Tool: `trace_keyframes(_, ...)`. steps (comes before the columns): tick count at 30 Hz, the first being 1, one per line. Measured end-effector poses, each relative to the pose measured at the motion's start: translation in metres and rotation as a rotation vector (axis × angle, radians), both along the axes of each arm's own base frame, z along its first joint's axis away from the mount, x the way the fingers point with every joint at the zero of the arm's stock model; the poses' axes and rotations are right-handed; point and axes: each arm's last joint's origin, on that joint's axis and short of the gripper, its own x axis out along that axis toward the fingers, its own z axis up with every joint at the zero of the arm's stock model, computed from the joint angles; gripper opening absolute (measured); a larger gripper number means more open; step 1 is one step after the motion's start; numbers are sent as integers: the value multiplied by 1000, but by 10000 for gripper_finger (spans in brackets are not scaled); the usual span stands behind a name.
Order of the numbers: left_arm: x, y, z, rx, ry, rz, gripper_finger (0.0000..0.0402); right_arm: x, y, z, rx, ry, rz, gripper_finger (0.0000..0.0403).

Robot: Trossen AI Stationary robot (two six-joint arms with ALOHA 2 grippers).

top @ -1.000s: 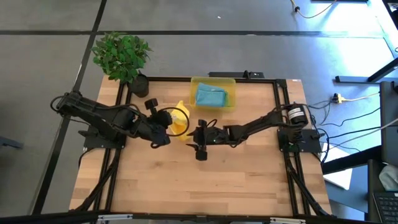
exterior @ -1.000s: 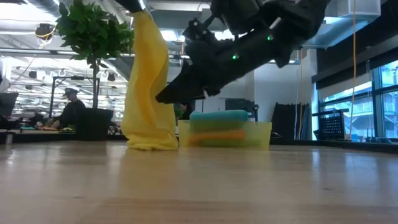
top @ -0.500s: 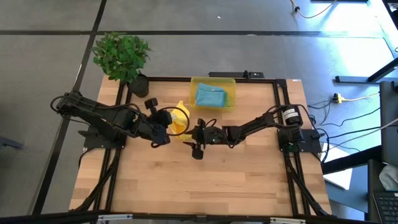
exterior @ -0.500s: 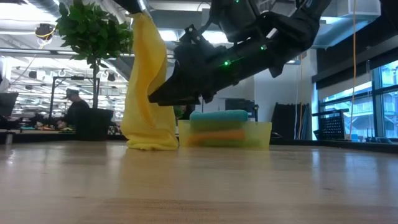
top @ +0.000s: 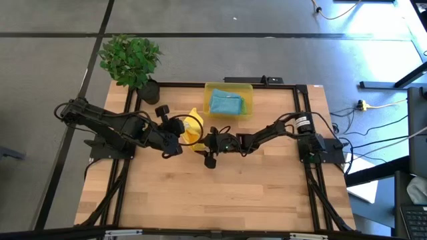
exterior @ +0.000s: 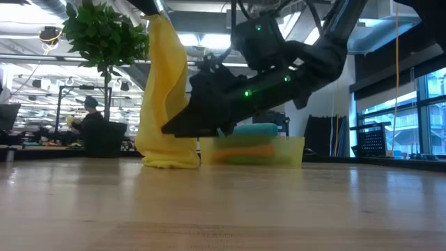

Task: Fold microfiber towels
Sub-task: Fold the yellow microfiber cloth

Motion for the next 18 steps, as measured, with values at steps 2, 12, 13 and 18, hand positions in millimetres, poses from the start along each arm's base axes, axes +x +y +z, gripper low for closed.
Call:
trace_keyframes(2, 0, 0, 0, -1, 0, -1, 0, 0, 0, -4, -3, 13, -5, 218)
trace_keyframes(12, 0, 0, 0, -1, 2, -1, 0, -1, -3, -5, -89, 26, -85, 150)
trace_keyframes(13, 0, 0, 0, -1, 2, -1, 0, -1, -3, -5, -100, 29, -80, 131)
trace_keyframes(18, -1, 0, -1, -21, 21, -8, 0, -4, -1, -2, -235, 94, 36, 17)
